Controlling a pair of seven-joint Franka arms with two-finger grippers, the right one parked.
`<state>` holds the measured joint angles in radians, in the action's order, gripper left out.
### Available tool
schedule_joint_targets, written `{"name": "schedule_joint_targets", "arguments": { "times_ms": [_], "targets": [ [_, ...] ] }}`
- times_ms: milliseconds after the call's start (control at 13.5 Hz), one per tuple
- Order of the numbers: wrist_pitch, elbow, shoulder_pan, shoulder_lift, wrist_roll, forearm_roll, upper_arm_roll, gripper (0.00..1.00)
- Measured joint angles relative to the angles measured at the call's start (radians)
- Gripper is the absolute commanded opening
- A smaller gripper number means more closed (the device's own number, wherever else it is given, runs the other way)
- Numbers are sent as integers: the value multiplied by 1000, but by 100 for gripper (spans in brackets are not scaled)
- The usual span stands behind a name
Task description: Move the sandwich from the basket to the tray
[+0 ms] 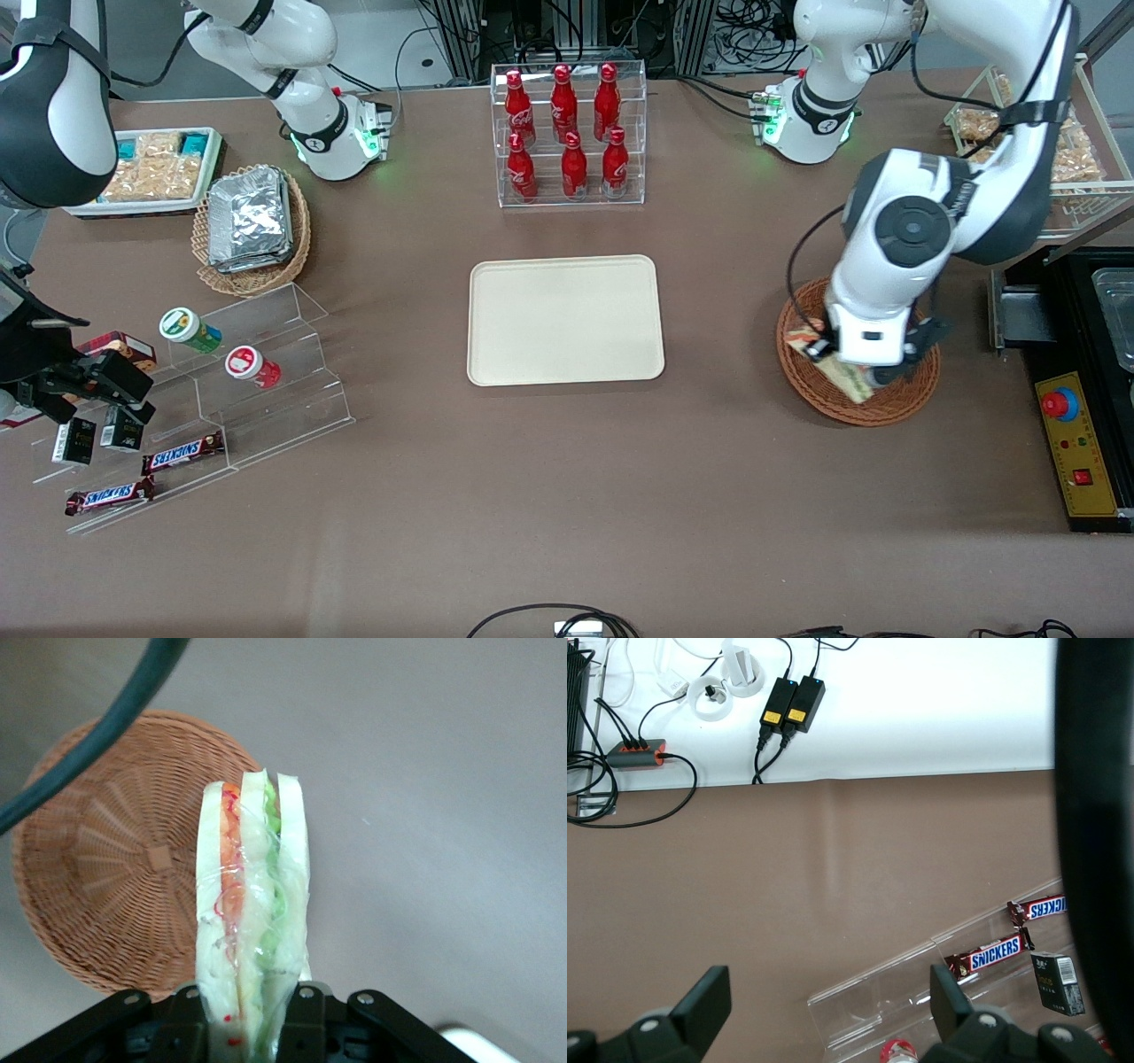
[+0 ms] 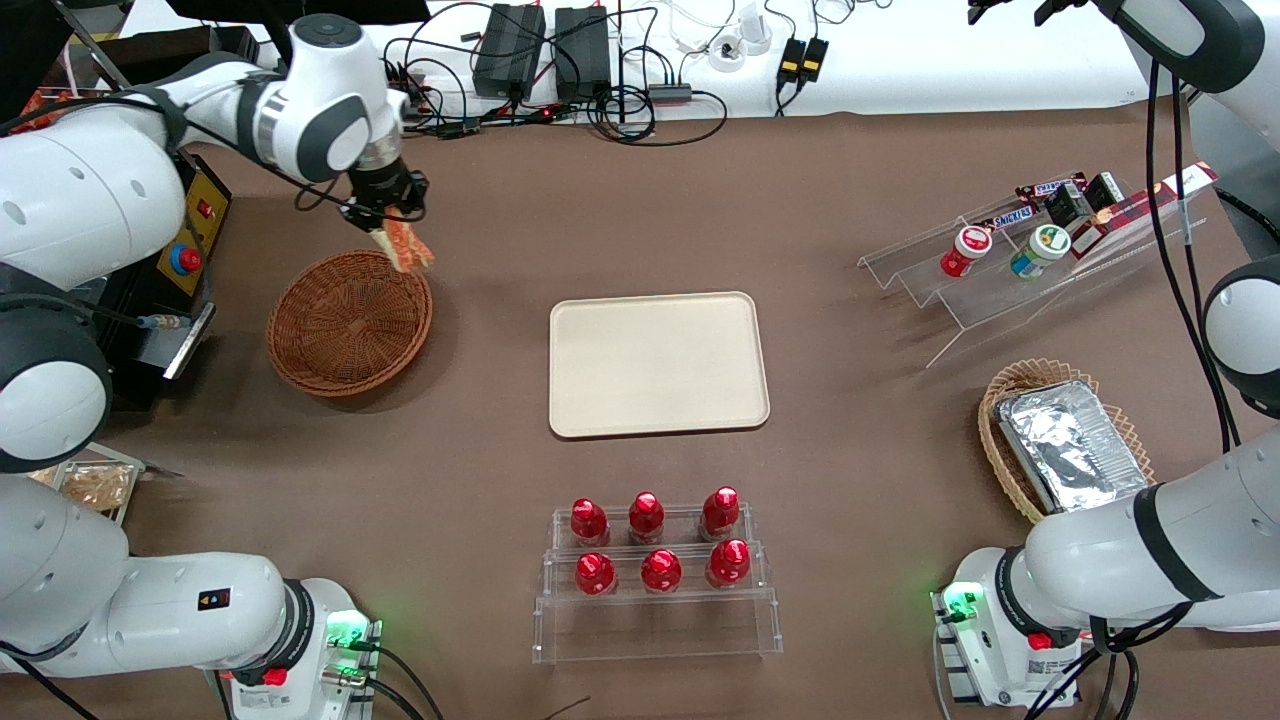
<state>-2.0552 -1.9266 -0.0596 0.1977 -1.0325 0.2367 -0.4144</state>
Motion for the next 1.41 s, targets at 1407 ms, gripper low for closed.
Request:
{"name": "schedule_joint_targets", "arguments": {
  "times_ms": [1407],
  "targets": [
    [-170,73,466,350,100,185,-65,0]
  ]
}}
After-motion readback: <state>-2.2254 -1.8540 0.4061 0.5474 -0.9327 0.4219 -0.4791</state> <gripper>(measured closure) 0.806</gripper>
